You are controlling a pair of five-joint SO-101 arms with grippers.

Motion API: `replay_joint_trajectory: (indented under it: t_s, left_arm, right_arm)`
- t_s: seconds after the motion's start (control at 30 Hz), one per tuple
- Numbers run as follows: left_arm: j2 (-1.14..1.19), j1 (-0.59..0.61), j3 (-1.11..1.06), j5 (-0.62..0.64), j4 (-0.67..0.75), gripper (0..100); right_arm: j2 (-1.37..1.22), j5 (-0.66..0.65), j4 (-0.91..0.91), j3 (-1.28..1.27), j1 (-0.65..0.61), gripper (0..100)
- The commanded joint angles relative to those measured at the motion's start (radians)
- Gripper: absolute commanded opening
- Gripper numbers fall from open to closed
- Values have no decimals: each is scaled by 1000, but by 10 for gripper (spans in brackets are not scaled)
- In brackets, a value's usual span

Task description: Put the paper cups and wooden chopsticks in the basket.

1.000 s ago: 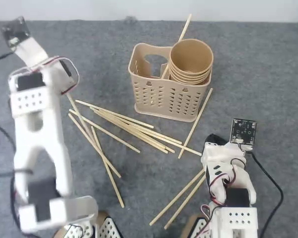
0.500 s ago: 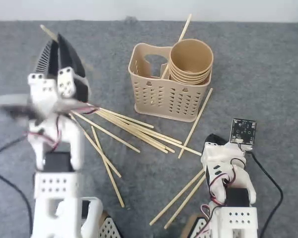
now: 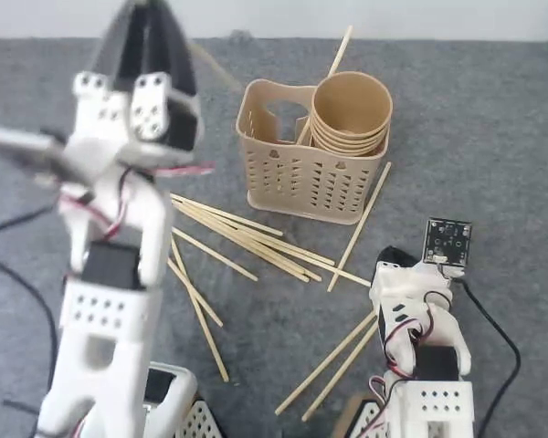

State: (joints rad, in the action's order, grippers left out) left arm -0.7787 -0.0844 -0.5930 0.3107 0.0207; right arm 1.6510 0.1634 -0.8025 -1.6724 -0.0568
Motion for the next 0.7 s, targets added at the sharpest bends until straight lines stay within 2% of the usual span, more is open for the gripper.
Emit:
replay_joint_trajectory:
  t_s: [0.0,0.27,0.47,0.57,0.67]
  left_arm:
    - [147,-26,74,-2,2,11]
    - [348,-37,73,-2,2,21]
    - [359,-38,58,0,-8,188]
    - [333,-32,50,-6,-28,177]
    - [249,-3,58,-6,-152,141]
  right_arm:
    - [10,-14,38,-18,10,29]
    - [10,-14,51,-18,12,29]
    - [8,-15,68,-18,12,29]
    - [8,-15,68,-18,12,29]
    - [8,-15,68,-18,12,29]
